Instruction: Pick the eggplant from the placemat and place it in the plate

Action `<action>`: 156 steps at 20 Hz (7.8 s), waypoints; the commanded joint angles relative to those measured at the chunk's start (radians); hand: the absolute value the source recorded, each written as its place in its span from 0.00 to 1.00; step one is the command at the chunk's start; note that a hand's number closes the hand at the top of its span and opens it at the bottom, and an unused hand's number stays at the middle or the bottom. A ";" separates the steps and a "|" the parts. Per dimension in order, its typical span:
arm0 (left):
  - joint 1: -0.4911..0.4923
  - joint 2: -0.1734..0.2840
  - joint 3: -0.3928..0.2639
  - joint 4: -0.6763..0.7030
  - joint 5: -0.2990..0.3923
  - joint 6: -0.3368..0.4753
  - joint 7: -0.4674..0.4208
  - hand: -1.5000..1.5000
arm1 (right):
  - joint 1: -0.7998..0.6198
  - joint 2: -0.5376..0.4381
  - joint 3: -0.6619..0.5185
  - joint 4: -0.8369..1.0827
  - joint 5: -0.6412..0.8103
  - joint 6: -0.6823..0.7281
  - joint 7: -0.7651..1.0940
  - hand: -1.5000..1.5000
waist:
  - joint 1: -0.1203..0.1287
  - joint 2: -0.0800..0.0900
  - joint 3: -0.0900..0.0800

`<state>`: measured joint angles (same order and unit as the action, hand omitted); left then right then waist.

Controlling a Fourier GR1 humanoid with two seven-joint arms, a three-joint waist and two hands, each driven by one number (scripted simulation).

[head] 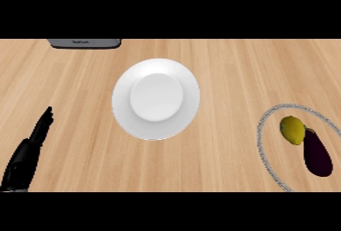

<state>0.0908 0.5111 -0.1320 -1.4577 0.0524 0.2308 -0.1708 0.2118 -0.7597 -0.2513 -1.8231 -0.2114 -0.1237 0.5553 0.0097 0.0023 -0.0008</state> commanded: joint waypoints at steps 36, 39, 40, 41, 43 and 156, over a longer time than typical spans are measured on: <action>0.015 -0.158 0.169 0.017 -0.171 -0.149 -0.013 0.50 | -0.344 0.175 0.133 0.703 0.382 0.508 -0.187 0.00 | -0.006 -0.002 0.001; -0.026 -0.134 0.219 0.009 -0.143 -0.199 -0.008 0.50 | -0.423 0.192 0.126 0.809 0.405 0.521 -0.192 0.00 | -0.003 -0.001 0.001; 0.046 -0.155 0.209 -0.062 -0.163 -0.196 0.035 0.50 | -0.332 0.187 0.109 0.645 0.379 0.549 -0.126 0.00 | -0.007 -0.003 0.001; 0.014 -0.161 0.186 -0.089 -0.181 -0.175 0.076 0.50 | -0.352 0.212 0.129 0.801 0.440 0.489 -0.286 0.00 | -0.004 -0.002 0.001; -0.022 -0.179 0.211 0.042 -0.192 -0.181 0.000 0.50 | -0.399 0.200 0.097 0.816 0.420 0.523 -0.278 1.00 | -0.006 -0.001 0.001; 0.018 -0.293 0.262 -0.052 -0.315 -0.230 0.031 0.50 | -0.426 0.418 0.360 0.381 0.148 -0.473 -0.628 0.00 | -0.013 -0.003 0.001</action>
